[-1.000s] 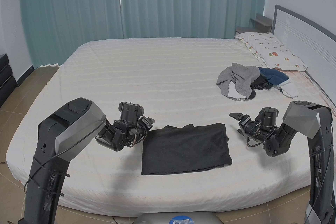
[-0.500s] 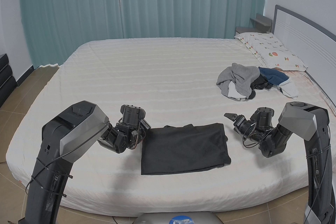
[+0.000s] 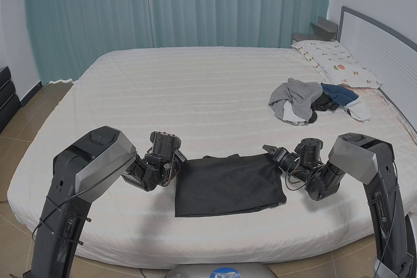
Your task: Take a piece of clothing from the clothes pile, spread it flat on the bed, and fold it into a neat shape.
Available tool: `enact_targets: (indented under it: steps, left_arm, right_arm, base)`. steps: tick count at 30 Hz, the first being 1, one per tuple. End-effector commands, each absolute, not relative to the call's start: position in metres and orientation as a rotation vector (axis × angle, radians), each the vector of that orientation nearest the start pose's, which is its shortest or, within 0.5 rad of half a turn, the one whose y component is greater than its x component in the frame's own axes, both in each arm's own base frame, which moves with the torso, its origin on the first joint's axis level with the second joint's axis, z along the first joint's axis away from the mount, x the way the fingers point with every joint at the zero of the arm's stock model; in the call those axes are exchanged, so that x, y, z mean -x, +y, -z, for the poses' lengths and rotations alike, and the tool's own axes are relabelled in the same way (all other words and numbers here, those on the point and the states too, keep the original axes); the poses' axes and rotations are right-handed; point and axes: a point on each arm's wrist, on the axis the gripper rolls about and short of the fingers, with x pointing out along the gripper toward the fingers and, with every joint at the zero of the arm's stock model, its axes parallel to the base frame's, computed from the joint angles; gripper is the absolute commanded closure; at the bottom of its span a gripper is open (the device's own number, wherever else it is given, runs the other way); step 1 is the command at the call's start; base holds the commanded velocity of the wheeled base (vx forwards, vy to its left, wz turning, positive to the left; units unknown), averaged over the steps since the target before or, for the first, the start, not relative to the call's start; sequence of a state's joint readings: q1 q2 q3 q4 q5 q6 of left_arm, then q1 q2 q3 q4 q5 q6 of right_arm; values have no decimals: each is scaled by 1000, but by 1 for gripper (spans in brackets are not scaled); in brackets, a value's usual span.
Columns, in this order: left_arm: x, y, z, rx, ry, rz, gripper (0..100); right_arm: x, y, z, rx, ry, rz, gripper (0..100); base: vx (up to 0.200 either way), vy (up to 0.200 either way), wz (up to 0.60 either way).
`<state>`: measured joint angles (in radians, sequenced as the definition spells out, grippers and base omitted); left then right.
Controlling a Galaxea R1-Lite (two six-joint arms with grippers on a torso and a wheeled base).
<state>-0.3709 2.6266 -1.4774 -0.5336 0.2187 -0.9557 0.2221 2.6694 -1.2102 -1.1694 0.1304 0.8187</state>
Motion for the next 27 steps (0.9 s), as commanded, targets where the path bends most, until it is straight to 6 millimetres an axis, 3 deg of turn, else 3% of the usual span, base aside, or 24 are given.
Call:
enact_targets:
  steps: [1, 3, 4, 19, 27]
  left_arm:
    - [-453, -171, 41, 745, 607, -145, 100]
    - [-453, -171, 41, 745, 608, -146, 100]
    - [-453, -171, 41, 745, 608, -146, 100]
    - [-454, -170, 40, 747, 599, -153, 100]
    - [-455, -168, 40, 744, 588, -170, 100]
  right_arm:
    - [-449, 104, 64, -790, 418, -200, 0]
    - [-448, 105, 63, -789, 423, -200, 0]
    - [-447, 105, 62, -789, 421, -199, 100]
    - [-452, 94, 55, -799, 357, -179, 100]
    - [-438, 94, 39, -850, 401, -214, 100]
  base:
    - [0, 0, 0]
    - [0, 0, 0]
    - [0, 0, 0]
    - [0, 0, 0]
    - [0, 0, 0]
